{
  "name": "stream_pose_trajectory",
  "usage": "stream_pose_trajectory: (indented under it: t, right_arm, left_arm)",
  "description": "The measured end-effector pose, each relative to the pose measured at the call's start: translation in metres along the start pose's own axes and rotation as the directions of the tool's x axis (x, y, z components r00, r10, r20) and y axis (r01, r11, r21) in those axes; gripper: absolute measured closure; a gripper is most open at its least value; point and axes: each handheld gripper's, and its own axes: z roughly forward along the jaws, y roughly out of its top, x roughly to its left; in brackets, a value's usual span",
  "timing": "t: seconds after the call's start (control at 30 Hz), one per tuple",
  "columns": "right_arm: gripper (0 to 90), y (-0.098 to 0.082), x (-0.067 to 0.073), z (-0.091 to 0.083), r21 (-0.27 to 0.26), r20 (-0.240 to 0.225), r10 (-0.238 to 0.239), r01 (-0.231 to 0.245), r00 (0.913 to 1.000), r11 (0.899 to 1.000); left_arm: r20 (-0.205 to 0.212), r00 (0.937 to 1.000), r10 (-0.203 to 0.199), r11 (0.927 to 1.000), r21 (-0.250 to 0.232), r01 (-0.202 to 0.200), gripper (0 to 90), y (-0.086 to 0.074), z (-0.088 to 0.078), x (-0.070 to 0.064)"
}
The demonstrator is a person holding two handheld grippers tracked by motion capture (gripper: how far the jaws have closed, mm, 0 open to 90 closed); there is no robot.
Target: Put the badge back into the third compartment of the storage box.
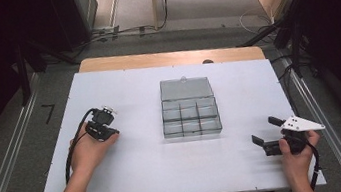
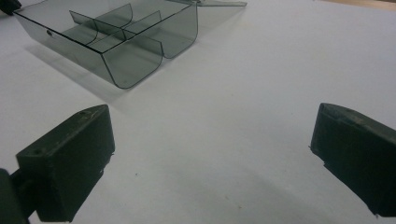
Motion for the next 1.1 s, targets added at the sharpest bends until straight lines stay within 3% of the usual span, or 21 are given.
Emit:
stream_pose_trajectory:
  t: [0.4, 1.1]
  right_arm:
    - [0.0, 0.0, 0.0, 0.0, -0.001, -0.001, 0.0, 0.0, 1.0, 1.0]
    - [0.0, 0.001, 0.002, -0.001, 0.001, -0.012, -0.017, 0.017, 0.9998, 1.0]
  left_arm:
    - [0.017, 0.9998, 0.003, 0.999, -0.044, -0.002, 82.0, 0.006, -0.009, 0.0]
    - [0.074, 0.9944, 0.076, 0.9916, -0.111, -0.067, 81.9, 0.044, -0.031, -0.022]
